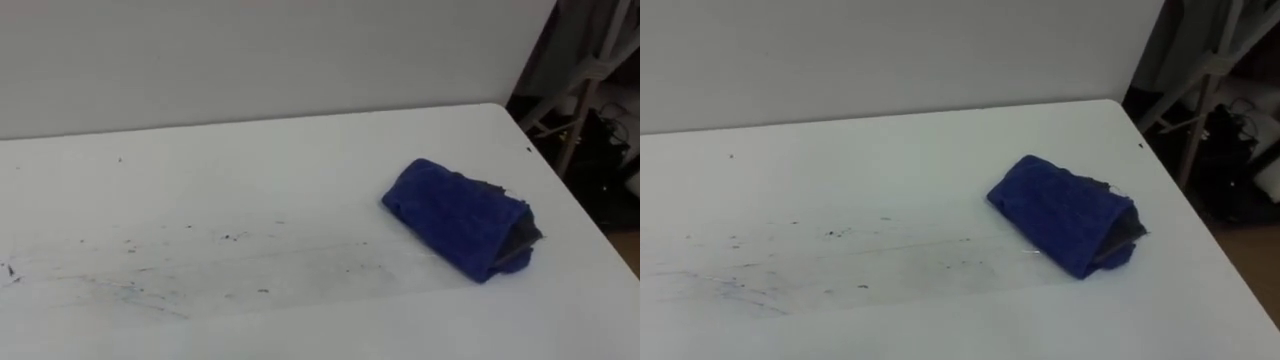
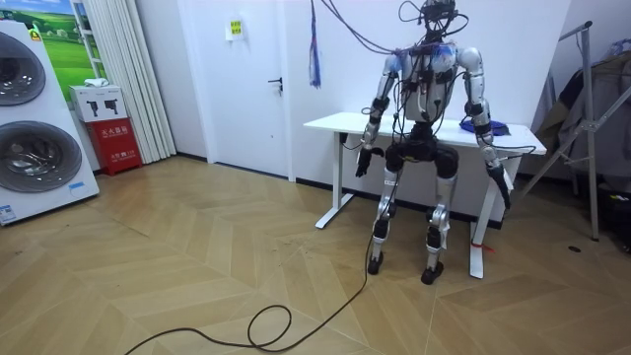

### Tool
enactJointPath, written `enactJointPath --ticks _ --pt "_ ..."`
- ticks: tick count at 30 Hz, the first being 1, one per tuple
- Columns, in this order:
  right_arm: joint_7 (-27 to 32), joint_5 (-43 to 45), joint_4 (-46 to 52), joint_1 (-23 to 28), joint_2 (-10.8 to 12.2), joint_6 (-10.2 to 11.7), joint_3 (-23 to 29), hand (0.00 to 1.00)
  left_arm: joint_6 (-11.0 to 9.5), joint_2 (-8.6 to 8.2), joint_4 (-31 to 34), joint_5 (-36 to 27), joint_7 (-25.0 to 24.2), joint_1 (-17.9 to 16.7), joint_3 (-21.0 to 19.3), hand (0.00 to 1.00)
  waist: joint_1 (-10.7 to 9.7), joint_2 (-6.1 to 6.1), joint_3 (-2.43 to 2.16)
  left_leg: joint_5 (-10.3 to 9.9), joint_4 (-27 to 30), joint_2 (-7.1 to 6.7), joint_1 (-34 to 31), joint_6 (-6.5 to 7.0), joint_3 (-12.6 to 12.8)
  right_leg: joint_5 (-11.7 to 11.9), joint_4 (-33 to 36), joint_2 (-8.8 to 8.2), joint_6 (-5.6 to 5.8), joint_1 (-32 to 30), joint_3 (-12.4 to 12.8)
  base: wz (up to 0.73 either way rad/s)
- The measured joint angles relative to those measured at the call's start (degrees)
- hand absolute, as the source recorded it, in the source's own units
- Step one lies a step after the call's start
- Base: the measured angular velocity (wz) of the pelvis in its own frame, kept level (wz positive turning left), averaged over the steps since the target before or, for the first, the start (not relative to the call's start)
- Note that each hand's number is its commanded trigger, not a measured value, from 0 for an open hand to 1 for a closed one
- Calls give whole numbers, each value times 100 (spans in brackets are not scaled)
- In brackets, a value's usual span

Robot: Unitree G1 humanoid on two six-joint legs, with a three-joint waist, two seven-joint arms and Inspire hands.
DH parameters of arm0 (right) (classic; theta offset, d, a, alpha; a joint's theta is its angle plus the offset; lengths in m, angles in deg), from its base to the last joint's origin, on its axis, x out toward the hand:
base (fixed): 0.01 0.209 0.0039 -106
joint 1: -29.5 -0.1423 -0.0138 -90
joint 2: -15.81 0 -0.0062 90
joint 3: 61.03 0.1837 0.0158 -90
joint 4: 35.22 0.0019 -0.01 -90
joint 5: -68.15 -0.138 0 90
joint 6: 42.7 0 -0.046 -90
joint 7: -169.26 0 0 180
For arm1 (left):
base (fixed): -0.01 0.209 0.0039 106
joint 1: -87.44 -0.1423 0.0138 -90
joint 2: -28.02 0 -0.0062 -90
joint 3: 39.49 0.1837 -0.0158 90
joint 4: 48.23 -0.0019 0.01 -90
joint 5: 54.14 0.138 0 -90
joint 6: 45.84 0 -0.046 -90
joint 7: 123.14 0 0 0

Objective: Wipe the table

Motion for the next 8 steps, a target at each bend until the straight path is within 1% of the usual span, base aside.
enactJointPath --ticks 2,3,4,5,6,8 --pt "-4 210 76 -113 49 3 -323 0 7 -54 0 -7 70 -16 157 0 81 16 8 0 6 -3 -7 0 -22 -3 -1 -4 4 9 -21 6" --pt "-7 298 91 -104 83 58 -512 0 19 -66 1 -5 93 -15 262 0 142 17 8 1 13 -5 -20 1 -43 -3 -3 -9 4 12 -44 12" --pt "-55 394 116 -77 112 50 -660 0 39 -78 2 -2 116 -28 324 0 158 11 9 2 29 -7 -46 2 -82 -4 -3 -18 5 15 -76 11" --pt "-80 455 115 -72 135 44 -723 0 49 -87 2 2 116 -40 328 0 163 3 11 2 30 -9 -47 2 -96 -6 -4 -18 6 15 -76 8" --pt "-146 518 114 -62 185 -29 -773 0 79 -104 2 3 117 -59 341 0 186 14 22 2 33 -11 -55 3 -107 -9 -8 -20 9 14 -80 0" --pt "-236 586 114 -14 235 -62 -849 0 118 -130 5 57 117 -64 360 0 234 22 25 2 33 -19 -62 3 -109 -26 -10 -28 20 12 -81 0"
